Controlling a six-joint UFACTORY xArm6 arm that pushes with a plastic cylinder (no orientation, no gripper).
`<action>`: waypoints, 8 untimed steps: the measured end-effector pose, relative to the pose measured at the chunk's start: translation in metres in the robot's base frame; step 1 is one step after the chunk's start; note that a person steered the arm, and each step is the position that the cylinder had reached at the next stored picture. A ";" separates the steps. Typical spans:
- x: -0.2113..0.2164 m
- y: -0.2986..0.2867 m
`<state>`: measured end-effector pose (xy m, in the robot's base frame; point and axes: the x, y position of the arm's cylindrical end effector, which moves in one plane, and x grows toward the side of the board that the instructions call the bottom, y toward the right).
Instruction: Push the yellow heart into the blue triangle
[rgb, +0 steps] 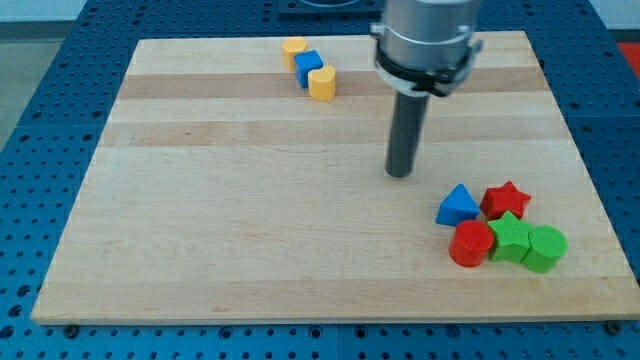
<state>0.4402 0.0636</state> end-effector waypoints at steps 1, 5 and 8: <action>-0.031 -0.037; -0.133 -0.169; -0.166 -0.132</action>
<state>0.2741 -0.0680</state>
